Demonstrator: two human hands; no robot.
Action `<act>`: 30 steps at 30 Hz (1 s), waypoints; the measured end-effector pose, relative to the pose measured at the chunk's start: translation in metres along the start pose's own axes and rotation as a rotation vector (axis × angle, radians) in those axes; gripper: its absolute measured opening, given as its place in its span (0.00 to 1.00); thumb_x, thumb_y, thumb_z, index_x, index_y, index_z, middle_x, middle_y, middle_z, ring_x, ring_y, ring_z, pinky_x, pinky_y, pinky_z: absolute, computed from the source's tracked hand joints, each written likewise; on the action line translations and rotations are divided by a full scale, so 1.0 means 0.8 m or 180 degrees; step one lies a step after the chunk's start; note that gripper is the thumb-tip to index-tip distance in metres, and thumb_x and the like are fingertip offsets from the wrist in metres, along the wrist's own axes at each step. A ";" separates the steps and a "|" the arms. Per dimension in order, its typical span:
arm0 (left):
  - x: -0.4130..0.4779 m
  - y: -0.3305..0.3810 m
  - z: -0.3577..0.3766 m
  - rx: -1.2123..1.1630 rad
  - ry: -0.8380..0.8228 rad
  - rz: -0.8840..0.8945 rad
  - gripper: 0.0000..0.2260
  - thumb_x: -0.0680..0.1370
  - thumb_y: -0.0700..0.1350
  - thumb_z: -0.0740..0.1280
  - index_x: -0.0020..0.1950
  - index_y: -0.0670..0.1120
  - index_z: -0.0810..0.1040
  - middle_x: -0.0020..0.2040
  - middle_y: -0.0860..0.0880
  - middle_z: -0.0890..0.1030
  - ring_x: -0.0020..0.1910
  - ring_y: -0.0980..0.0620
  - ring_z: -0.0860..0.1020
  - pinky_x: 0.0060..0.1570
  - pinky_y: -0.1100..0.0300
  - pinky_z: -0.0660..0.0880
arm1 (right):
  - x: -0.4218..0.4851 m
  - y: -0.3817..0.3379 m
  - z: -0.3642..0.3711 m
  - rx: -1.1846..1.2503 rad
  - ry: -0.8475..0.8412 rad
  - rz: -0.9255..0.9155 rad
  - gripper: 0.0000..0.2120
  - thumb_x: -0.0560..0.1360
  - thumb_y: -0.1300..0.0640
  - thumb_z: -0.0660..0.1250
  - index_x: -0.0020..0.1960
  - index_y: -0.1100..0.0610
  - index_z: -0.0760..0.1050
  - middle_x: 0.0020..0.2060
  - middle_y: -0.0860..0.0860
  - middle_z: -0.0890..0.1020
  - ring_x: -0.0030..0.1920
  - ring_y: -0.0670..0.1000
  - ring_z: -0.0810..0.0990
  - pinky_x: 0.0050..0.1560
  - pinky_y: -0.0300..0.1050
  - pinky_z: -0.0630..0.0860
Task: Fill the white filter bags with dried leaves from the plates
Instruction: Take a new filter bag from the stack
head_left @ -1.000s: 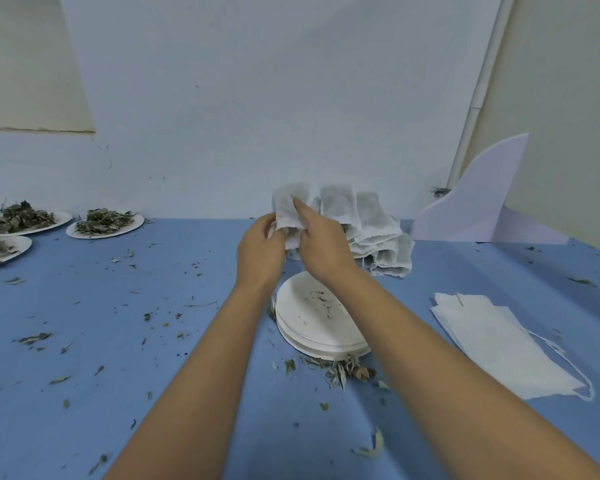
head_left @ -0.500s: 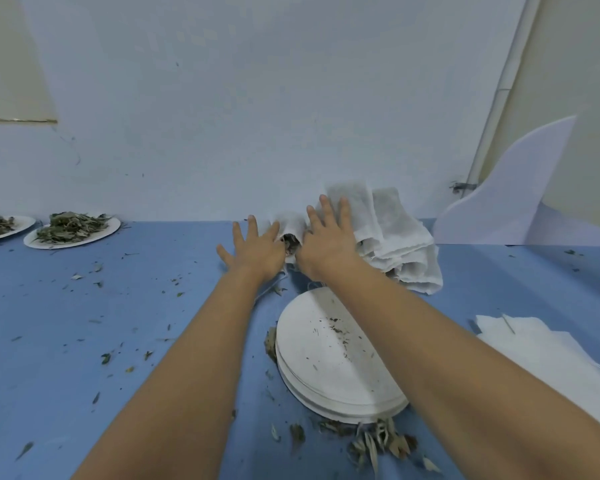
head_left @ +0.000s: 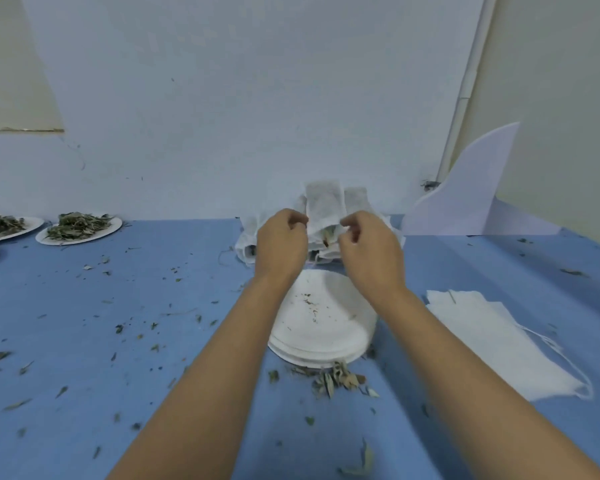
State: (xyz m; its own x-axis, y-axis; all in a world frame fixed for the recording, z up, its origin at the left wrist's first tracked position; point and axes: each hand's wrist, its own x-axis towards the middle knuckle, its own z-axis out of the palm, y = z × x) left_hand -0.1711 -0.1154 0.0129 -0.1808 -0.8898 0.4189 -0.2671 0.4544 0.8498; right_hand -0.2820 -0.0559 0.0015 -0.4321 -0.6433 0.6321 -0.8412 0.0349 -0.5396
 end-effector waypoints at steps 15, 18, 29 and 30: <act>-0.138 0.028 0.084 -0.0459 -0.0648 0.0004 0.17 0.75 0.35 0.56 0.39 0.54 0.77 0.41 0.51 0.82 0.41 0.49 0.79 0.32 0.69 0.70 | -0.093 0.081 -0.065 -0.2393 -0.1678 0.1519 0.24 0.78 0.64 0.56 0.72 0.70 0.58 0.71 0.65 0.62 0.72 0.63 0.60 0.71 0.55 0.61; -0.141 0.029 0.081 -0.0548 -0.0608 0.0028 0.16 0.76 0.34 0.56 0.40 0.51 0.78 0.40 0.52 0.81 0.40 0.47 0.78 0.29 0.70 0.68 | -0.097 0.082 -0.071 -0.2343 -0.1541 0.1214 0.19 0.77 0.66 0.57 0.68 0.67 0.66 0.67 0.63 0.68 0.68 0.61 0.66 0.67 0.50 0.65; -0.137 0.035 0.077 -0.0761 -0.0455 -0.0295 0.12 0.77 0.35 0.57 0.48 0.44 0.79 0.45 0.50 0.81 0.42 0.48 0.80 0.44 0.59 0.77 | -0.098 0.091 -0.077 -0.1549 -0.0039 0.0620 0.08 0.76 0.68 0.55 0.44 0.59 0.69 0.43 0.58 0.79 0.45 0.61 0.75 0.42 0.48 0.66; -0.137 0.037 0.078 -0.0813 -0.0492 -0.0358 0.11 0.78 0.36 0.58 0.50 0.44 0.79 0.47 0.49 0.81 0.42 0.50 0.80 0.45 0.57 0.79 | -0.099 0.087 -0.075 -0.1345 0.0191 0.0367 0.08 0.76 0.70 0.57 0.43 0.60 0.71 0.41 0.59 0.80 0.43 0.62 0.77 0.47 0.49 0.70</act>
State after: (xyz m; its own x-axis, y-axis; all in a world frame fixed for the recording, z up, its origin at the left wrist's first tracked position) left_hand -0.2183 -0.0021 -0.0276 -0.3106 -0.9081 0.2808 -0.0508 0.3109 0.9491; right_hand -0.3260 0.0432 -0.0524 -0.5386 -0.5718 0.6188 -0.8400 0.4216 -0.3416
